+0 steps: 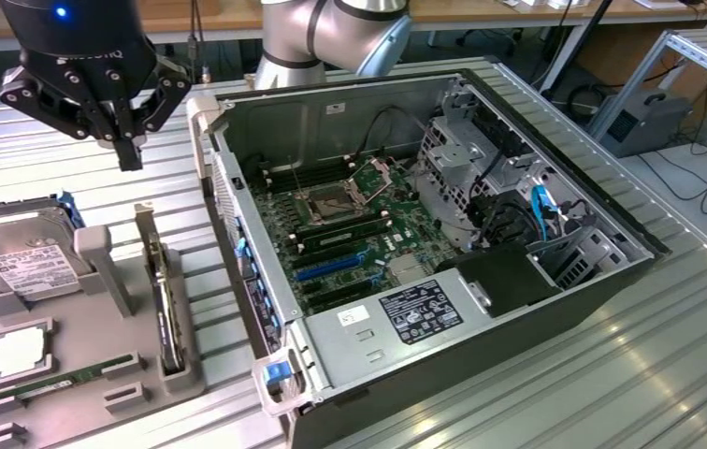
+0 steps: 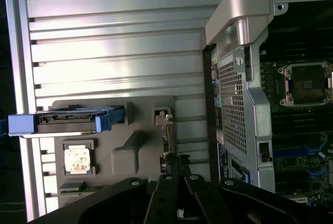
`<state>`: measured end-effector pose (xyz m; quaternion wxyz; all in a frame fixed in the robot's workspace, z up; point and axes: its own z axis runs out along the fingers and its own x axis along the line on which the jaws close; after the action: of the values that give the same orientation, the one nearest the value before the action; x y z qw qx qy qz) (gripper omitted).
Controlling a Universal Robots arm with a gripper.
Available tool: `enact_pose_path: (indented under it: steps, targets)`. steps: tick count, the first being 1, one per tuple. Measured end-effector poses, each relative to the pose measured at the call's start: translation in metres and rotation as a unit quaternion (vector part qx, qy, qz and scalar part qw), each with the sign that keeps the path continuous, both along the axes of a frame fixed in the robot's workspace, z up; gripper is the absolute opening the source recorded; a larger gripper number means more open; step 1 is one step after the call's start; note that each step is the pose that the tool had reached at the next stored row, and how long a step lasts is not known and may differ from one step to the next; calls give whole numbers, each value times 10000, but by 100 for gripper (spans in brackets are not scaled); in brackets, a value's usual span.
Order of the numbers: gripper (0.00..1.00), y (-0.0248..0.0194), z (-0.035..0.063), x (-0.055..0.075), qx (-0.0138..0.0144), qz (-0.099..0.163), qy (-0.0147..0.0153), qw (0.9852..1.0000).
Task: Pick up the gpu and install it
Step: 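Reach for the gpu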
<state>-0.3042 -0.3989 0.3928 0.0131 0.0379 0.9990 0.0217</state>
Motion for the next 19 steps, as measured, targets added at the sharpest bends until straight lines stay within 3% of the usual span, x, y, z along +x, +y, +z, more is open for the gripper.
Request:
enact_pose_path:
  steps: [19]
  targets:
    - [11, 0, 0, -50, 0, 0, 0, 10000]
